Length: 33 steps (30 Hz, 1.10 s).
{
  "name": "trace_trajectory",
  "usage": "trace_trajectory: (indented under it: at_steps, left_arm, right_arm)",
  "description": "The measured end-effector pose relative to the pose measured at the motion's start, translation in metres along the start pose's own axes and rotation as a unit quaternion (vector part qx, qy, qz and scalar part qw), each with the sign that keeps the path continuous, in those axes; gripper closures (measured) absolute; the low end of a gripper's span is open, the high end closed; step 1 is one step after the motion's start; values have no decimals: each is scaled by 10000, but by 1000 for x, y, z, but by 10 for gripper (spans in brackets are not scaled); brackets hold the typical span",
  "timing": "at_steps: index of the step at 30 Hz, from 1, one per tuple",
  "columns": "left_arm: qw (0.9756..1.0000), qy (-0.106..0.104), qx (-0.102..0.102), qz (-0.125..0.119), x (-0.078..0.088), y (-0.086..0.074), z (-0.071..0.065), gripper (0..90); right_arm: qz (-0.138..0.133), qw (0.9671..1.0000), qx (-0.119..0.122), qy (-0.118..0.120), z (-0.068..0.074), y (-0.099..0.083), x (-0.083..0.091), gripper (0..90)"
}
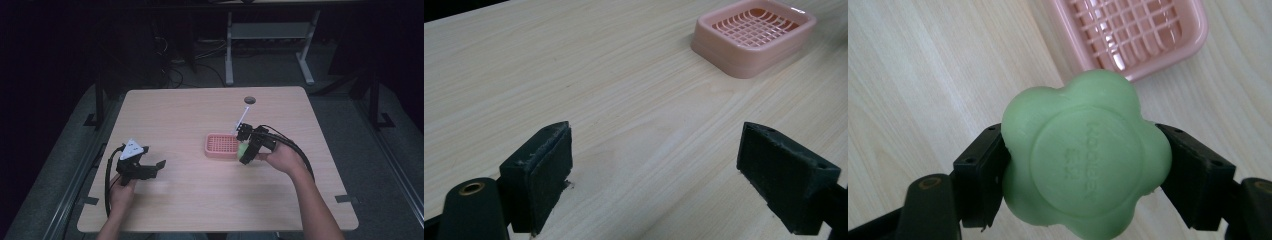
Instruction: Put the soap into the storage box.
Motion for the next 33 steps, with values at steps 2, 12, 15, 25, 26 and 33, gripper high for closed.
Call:
trace_trajectory:
  at_steps: [2,12,15,25,26,33]
  left_arm:
    - [10000,4,18,1,0,0,0,143]
    - [10000,4,15,0,1,0,0,144]
    - [10000,8,42,-13,1,0,0,144]
    - [10000,4,36,-24,1,1,0,144]
    - [10000,-6,23,-11,1,0,0,144]
    - [10000,3,20,-19,1,0,1,144]
  right_arm:
    - [5,10000,19,-18,-1,5,0,254]
    - [22,10000,61,36,-6,26,-4,254]
    - [22,10000,31,64,-8,30,-4,254]
    - [137,9999,45,44,-17,47,-6,254]
    - [168,9998,49,45,-19,51,-6,253]
    - [278,9996,49,20,-23,62,-5,253]
Point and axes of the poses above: each handheld gripper's, and its own axes: x roughly backward along the jaws, y roughly out of its top, z roughly to its left, the point moved 8 cm from there along -x, roughly forward along the jaws, and after that the axes turned 2 degrees about -z, right-handed, at the moved point
